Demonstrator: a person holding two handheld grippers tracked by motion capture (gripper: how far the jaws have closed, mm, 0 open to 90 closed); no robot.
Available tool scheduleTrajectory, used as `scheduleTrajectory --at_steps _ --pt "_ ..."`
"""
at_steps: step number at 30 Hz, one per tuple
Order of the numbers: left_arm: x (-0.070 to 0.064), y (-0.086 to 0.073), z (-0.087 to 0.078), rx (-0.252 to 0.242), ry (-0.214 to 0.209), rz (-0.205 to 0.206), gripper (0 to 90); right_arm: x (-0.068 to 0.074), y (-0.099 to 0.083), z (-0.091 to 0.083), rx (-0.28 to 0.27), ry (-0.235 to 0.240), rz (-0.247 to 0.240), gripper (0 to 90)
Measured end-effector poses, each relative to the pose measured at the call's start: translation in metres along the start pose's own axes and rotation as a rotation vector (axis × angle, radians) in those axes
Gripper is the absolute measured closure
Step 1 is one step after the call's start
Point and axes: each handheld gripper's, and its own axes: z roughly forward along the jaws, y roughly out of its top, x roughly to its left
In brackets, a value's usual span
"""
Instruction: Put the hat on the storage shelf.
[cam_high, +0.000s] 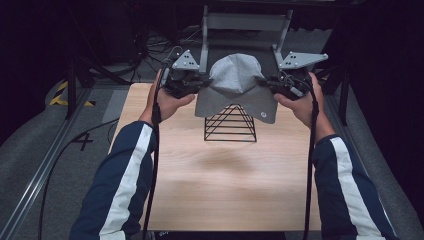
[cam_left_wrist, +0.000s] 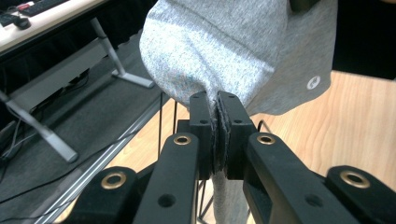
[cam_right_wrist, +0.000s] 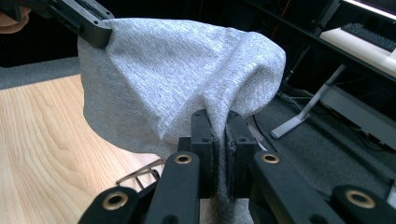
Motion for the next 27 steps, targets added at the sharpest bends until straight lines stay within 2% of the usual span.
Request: scheduleTrajectory --at_steps 5,9,11,14,22,27 --pt "0.003 -0.009 0.012 0.022 0.0 -0.013 85.5 -0.001 -0.011 0.01 0.017 0.003 0.018 84.6" --pt "0.009 -0.021 0.027 0.037 0.009 -0.056 85.5 -0.004 -0.021 0.019 0.031 0.002 0.038 84.7" --pt "0.011 -0.028 0.033 0.057 0.008 -0.06 85.5 -0.005 -0.028 0.024 0.035 0.006 0.049 84.7" --pt "0.012 -0.034 0.038 0.072 0.008 -0.067 85.5 -0.006 -0.036 0.031 0.049 0.01 0.059 84.7" --pt "0.008 -0.065 0.06 0.099 -0.01 -0.125 85.4 -0.004 -0.065 0.048 0.082 0.028 0.089 84.7" --pt "0.004 -0.076 0.069 0.113 -0.011 -0.134 85.5 -0.002 -0.08 0.056 0.11 0.039 0.105 84.7"
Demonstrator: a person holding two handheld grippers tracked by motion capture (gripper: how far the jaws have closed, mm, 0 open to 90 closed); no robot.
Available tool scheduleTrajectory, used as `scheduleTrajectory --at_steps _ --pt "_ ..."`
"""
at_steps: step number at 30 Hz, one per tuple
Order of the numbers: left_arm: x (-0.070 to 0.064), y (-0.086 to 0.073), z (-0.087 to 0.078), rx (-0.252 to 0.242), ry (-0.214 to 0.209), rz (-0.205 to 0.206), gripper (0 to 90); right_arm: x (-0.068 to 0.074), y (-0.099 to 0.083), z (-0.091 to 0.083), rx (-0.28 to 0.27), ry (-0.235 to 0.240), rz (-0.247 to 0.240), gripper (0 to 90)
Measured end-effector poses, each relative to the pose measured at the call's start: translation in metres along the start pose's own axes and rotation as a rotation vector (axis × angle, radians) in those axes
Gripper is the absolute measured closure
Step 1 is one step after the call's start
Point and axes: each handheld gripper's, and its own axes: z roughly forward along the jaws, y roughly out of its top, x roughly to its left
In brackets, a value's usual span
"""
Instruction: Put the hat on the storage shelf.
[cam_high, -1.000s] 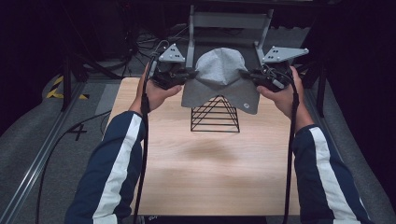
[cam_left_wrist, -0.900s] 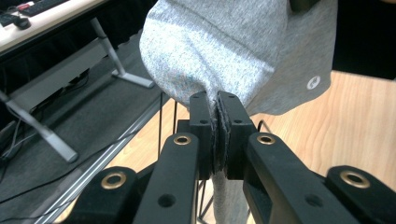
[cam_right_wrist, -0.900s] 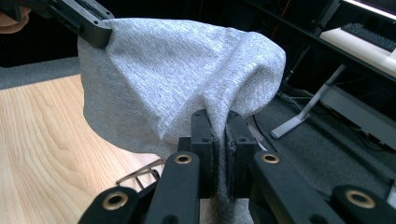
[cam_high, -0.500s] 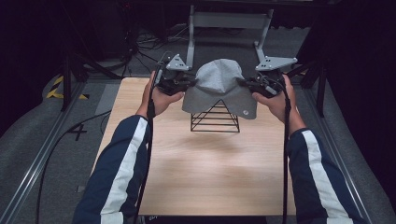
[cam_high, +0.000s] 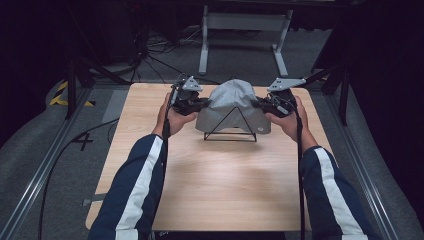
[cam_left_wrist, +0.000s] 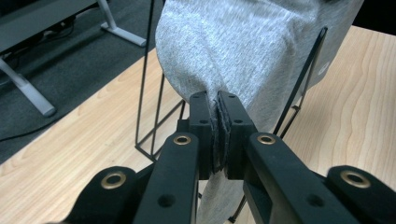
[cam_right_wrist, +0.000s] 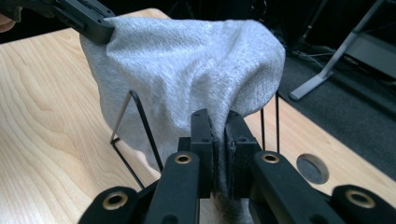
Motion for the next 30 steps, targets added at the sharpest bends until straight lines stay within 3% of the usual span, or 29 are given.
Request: scheduleTrajectory --at_steps 12,21,25,30 --pt "-0.007 -0.02 0.026 0.081 0.007 0.032 85.5 0.005 -0.028 0.025 0.067 0.019 0.021 84.7" --pt "-0.012 -0.034 0.045 0.136 0.025 0.034 85.5 0.002 -0.05 0.043 0.134 0.004 0.056 84.5" --pt "-0.01 -0.038 0.048 0.132 0.021 0.011 85.4 0.0 -0.056 0.046 0.141 -0.005 0.069 84.0" --pt "-0.01 -0.039 0.04 0.11 0.035 0.025 83.8 0.001 -0.057 0.043 0.138 -0.018 0.067 80.4"
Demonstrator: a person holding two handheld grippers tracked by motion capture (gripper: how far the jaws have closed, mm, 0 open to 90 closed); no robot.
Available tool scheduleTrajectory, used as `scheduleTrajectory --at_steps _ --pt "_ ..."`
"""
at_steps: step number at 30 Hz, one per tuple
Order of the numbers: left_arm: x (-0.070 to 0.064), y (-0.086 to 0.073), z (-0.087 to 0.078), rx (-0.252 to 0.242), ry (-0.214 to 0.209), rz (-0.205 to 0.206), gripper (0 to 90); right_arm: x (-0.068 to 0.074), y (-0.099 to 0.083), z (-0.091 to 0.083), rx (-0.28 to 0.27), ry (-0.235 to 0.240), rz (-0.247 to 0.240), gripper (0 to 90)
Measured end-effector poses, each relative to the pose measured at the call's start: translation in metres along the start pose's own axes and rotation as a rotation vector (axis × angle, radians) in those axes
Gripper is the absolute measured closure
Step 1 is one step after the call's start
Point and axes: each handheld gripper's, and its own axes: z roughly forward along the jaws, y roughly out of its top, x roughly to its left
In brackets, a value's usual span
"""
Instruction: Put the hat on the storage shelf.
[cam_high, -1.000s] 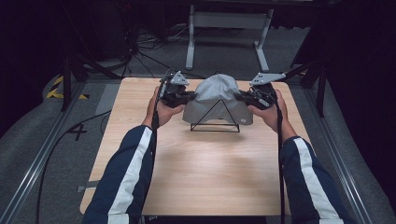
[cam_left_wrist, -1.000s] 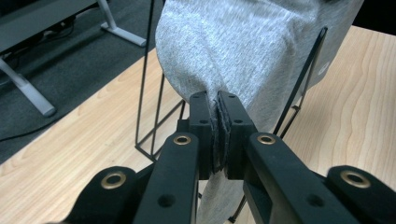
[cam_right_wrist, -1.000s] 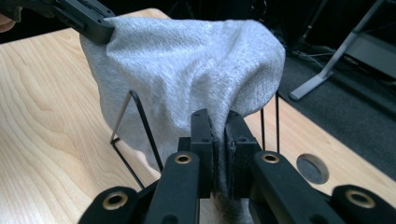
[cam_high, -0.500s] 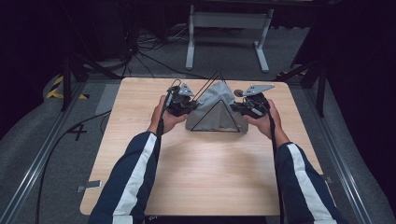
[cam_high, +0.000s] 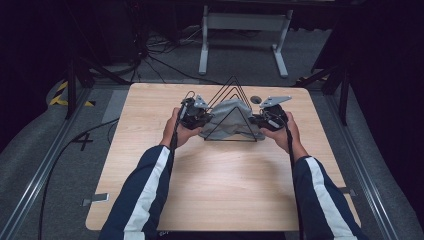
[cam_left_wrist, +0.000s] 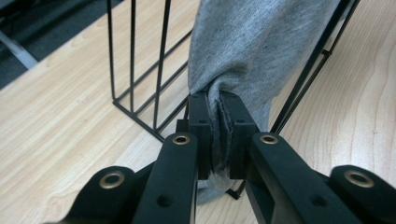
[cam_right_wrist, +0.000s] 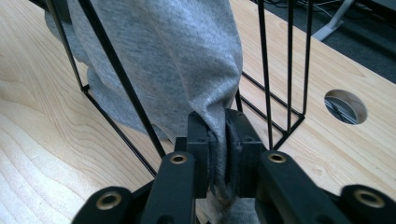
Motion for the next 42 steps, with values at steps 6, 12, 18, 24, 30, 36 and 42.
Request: scheduleTrajectory --at_steps 6,12,18,24,30,36,42 --pt "0.001 -0.002 -0.021 -0.02 0.014 0.02 80.6 0.002 0.0 -0.011 -0.016 -0.01 0.002 74.2" --pt "-0.001 -0.006 -0.044 -0.013 0.028 0.062 78.6 0.005 0.002 -0.023 -0.024 -0.02 -0.014 70.7" --pt "-0.005 -0.013 -0.06 0.014 0.026 0.104 77.7 0.008 -0.002 -0.035 -0.02 -0.025 -0.031 68.3" --pt "-0.009 -0.022 -0.071 0.038 0.023 0.122 76.0 0.008 -0.009 -0.044 -0.008 -0.03 -0.044 65.5" --pt "-0.013 -0.033 -0.081 0.051 0.02 0.134 72.1 0.01 -0.02 -0.054 0.016 -0.025 -0.052 59.2" --pt "-0.018 -0.052 -0.092 0.092 0.027 0.158 64.4 0.014 -0.032 -0.064 0.037 -0.024 -0.067 53.8" --pt "-0.025 -0.075 -0.106 0.134 0.033 0.173 51.9 0.021 -0.051 -0.075 0.057 -0.038 -0.077 46.4"
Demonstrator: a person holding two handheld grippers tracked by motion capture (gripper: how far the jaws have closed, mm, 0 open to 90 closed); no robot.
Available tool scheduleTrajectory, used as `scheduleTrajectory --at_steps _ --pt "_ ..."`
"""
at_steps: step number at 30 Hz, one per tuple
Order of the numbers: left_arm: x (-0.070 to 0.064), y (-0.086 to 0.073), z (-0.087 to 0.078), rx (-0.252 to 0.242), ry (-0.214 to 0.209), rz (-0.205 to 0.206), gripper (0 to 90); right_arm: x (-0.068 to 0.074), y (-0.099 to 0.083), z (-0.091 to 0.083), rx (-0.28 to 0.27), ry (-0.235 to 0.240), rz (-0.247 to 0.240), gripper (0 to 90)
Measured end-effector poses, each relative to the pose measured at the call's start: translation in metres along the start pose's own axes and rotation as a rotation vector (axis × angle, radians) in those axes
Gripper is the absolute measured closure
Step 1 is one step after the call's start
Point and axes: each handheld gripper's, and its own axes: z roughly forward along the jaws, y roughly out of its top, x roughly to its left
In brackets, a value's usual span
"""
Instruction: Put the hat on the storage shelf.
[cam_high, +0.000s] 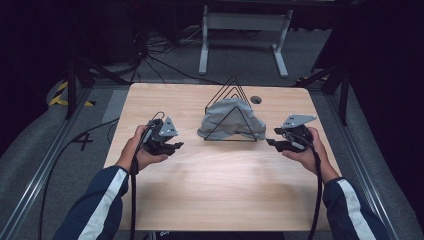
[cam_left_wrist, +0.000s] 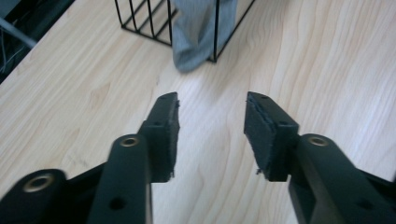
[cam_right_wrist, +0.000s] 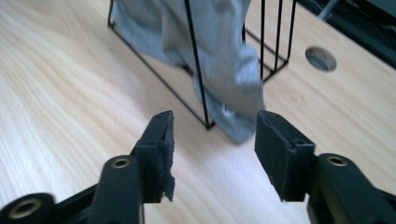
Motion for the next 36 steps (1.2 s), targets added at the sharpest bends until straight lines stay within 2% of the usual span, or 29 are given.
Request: scheduleTrajectory --at_steps 4,7,9,11,13,17,23,26,27,28,29,30,32,33,36 --pt "-0.009 -0.017 -0.006 0.035 0.011 0.004 43.5 0.005 -0.015 -0.006 0.015 -0.013 -0.02 42.8" --pt "-0.016 -0.032 -0.008 0.062 -0.004 -0.011 35.0 0.009 -0.029 -0.012 0.027 -0.013 -0.02 40.4" --pt "-0.022 -0.043 -0.009 0.071 0.001 -0.009 33.8 0.012 -0.04 -0.015 0.03 -0.014 -0.029 39.4" --pt "-0.025 -0.053 -0.01 0.068 -0.013 -0.027 32.0 0.014 -0.05 -0.017 0.033 -0.01 -0.026 38.1" --pt "-0.029 -0.063 -0.01 0.074 -0.009 -0.045 29.9 0.016 -0.061 -0.019 0.032 -0.001 -0.016 36.9" --pt "-0.037 -0.079 -0.01 0.066 -0.032 -0.058 28.2 0.019 -0.085 -0.021 0.03 -0.002 0.015 34.5" --pt "-0.044 -0.103 -0.003 0.049 -0.062 -0.099 24.1 0.021 -0.121 -0.019 0.029 0.012 0.105 30.3" --pt "-0.048 -0.115 0.001 0.035 -0.081 -0.127 22.7 0.023 -0.136 -0.019 0.017 0.031 0.142 28.7" --pt "-0.048 -0.115 0.001 0.035 -0.081 -0.127 21.2 0.023 -0.136 -0.019 0.017 0.031 0.142 28.7" --pt "-0.047 -0.121 0.002 -0.003 -0.105 -0.176 21.1 0.024 -0.144 -0.018 0.001 0.035 0.173 25.0" --pt "-0.047 -0.124 0.003 -0.02 -0.109 -0.196 21.0 0.025 -0.146 -0.018 -0.012 0.038 0.186 24.6" --pt "-0.047 -0.124 0.003 -0.02 -0.109 -0.196 20.7 0.025 -0.146 -0.018 -0.012 0.038 0.186 24.6" --pt "-0.047 -0.132 0.005 -0.065 -0.122 -0.244 18.8 0.026 -0.149 -0.019 -0.032 0.03 0.189 23.9" --pt "-0.047 -0.131 0.005 -0.061 -0.118 -0.246 16.0 0.026 -0.15 -0.019 -0.03 0.033 0.186 22.9" --pt "-0.047 -0.131 0.005 -0.06 -0.115 -0.249 15.9 0.026 -0.15 -0.019 -0.029 0.029 0.19 21.1"
